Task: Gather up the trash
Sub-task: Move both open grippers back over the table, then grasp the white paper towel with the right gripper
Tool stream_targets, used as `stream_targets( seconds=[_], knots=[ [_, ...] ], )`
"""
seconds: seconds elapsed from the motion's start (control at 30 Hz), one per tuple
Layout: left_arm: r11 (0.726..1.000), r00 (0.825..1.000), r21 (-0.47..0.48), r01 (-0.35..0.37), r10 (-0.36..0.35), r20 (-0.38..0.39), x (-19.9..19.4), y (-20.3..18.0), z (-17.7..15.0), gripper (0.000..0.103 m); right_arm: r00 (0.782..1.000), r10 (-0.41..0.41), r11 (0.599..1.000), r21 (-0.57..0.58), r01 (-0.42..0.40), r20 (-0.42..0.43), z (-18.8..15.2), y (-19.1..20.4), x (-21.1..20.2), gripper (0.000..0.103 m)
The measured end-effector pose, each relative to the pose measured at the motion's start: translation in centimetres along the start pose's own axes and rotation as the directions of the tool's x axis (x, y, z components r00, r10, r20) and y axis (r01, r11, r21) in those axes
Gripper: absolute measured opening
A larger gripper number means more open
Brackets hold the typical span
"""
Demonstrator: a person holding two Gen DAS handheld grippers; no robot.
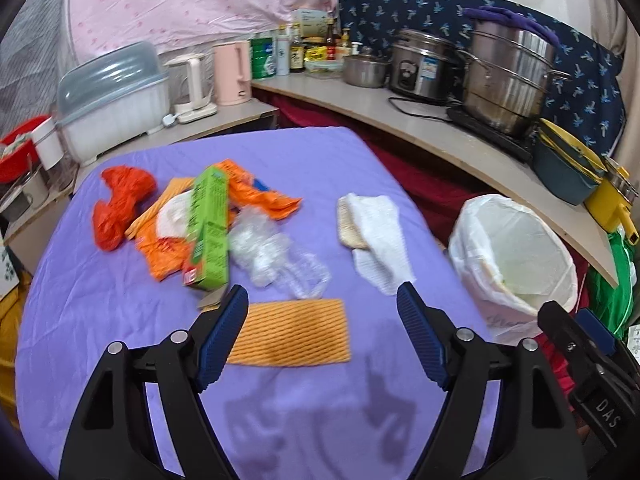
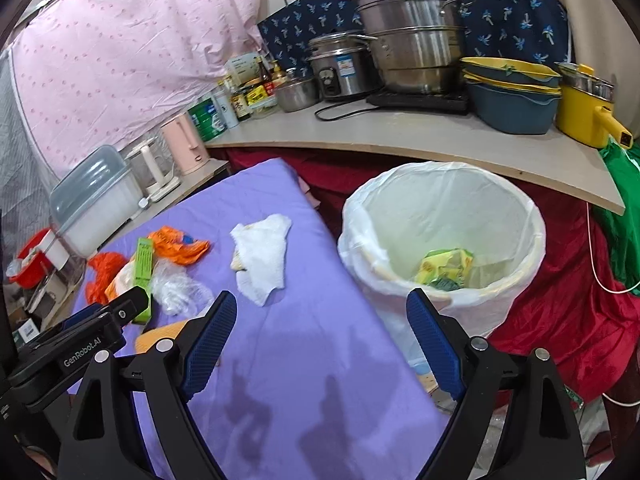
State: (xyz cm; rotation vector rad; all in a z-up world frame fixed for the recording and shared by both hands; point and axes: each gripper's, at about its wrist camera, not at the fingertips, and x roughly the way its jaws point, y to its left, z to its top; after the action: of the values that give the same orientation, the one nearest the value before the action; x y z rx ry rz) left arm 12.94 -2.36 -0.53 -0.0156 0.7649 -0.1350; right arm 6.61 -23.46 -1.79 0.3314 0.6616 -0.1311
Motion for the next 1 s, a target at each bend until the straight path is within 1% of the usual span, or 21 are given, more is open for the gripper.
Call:
stream_targets(
  seconds=[0.2, 0.33, 0.5, 0.57, 0.6, 0.67, 0.7, 0.77, 1.0],
  knots=[
    [0.998, 0.999, -0.059, -0.035, 0.033, -0.030, 0.6, 3.3, -1.0, 0.073, 0.999, 0.035, 0.999, -0.014, -0.035, -0.028, -1.0, 2.3, 0.7, 0.084],
    [0.996, 0.998, -0.072, -0.053, 0.051, -0.031, 0.7, 4.8, -1.1, 0.074, 0.998, 0.052, 0.998, -0.028, -0.053, -0.043, -1.6, 3.7, 1.4, 0.083],
    [0.995, 0.998, -0.086, -0.058, 0.055, -0.035, 0.8, 6.1, -1.5, 0.075, 0.996, 0.064, 0.997, -0.040, -0.067, -0.067, -2.1, 4.8, 2.2, 0.081],
    [0.993, 0.998, -0.101, -0.057, 0.053, -0.042, 0.9, 6.9, -1.6, 0.076, 0.995, 0.065, 0.997, -0.045, -0.069, -0.073, -2.1, 5.1, 2.6, 0.076],
    [0.993, 0.998, -0.109, -0.053, 0.049, -0.043, 0.9, 7.2, -1.7, 0.076, 0.995, 0.067, 0.997, -0.045, -0.070, -0.080, -2.1, 5.3, 2.8, 0.075],
    [0.991, 0.997, -0.121, -0.063, 0.059, -0.040, 0.9, 8.1, -1.7, 0.081, 0.994, 0.071, 0.996, -0.041, -0.075, -0.086, -2.0, 5.6, 3.1, 0.075],
    [0.989, 0.997, -0.129, -0.071, 0.066, -0.039, 0.9, 8.5, -1.8, 0.081, 0.994, 0.073, 0.996, -0.040, -0.077, -0.086, -2.1, 5.8, 3.3, 0.075],
    [0.986, 0.997, -0.151, -0.072, 0.066, -0.049, 1.2, 9.5, -2.0, 0.081, 0.993, 0.072, 0.996, -0.046, -0.076, -0.092, -2.3, 6.2, 3.6, 0.070],
    [0.976, 0.994, -0.201, -0.084, 0.070, -0.079, 2.6, 11.7, -1.9, 0.082, 0.988, 0.064, 0.995, -0.071, -0.074, -0.140, -2.8, 7.1, 6.2, 0.063]
  ],
)
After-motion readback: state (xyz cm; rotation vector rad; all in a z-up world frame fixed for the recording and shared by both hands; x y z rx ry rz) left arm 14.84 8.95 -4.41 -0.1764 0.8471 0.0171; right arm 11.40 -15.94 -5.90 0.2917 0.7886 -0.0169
